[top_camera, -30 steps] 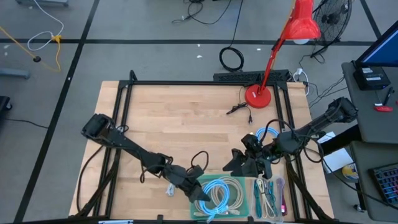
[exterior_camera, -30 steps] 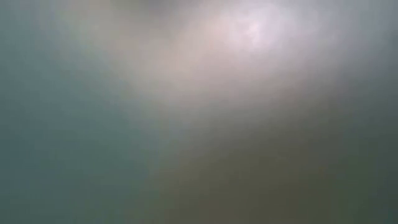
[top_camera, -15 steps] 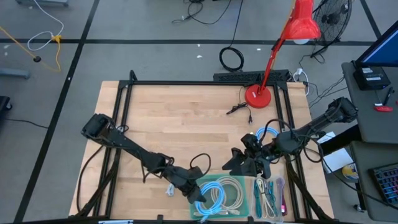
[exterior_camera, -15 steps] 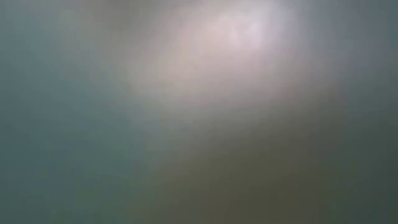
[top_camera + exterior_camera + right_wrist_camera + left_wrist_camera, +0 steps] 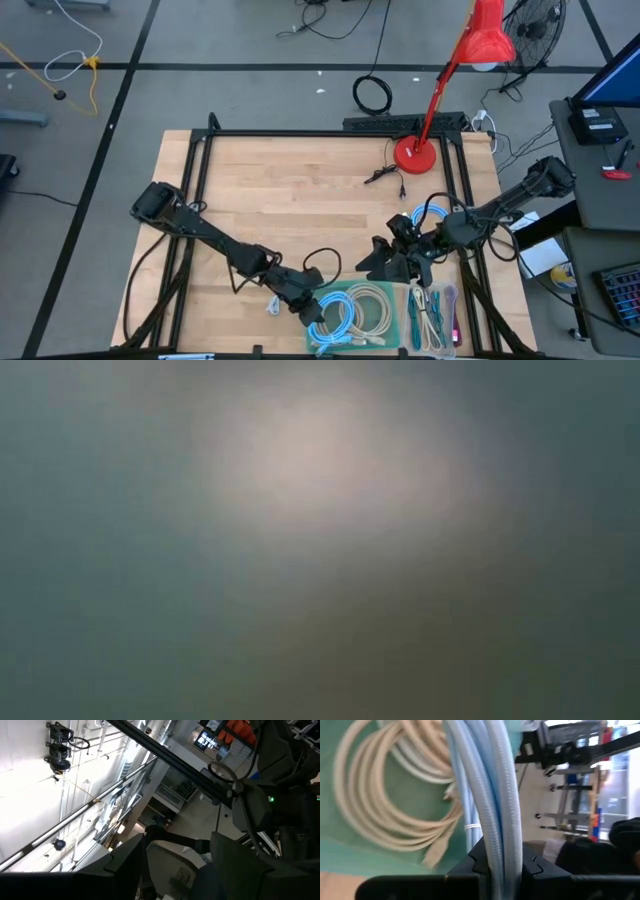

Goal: Pick & Place USB Port
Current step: Put the left blue hdmi cable into the green bin

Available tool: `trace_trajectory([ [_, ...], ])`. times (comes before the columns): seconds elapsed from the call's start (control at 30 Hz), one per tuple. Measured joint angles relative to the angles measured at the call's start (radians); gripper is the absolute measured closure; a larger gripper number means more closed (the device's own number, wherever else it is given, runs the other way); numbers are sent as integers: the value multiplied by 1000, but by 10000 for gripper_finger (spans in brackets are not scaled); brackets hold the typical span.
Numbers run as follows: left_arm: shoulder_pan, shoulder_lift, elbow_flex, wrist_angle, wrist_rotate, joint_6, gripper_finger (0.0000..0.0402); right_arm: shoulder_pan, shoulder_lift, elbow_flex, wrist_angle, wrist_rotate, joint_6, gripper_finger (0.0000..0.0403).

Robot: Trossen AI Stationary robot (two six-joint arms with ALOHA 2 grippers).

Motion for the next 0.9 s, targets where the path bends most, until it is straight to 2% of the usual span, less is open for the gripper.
trace_trajectory([
  [0.37,7,-1,0,-48,6,9,370,-2,0,0,0,26,-7,188],
  [0.57,11,-1,0,-111,-26,12,366,-2,0,0,1,26,-7,188],
  [0.8,12,4,-2,-147,-75,24,243,-2,0,0,1,26,0,188],
  [0.9,12,4,-2,-168,-95,8,202,-2,0,0,-1,26,0,188],
])
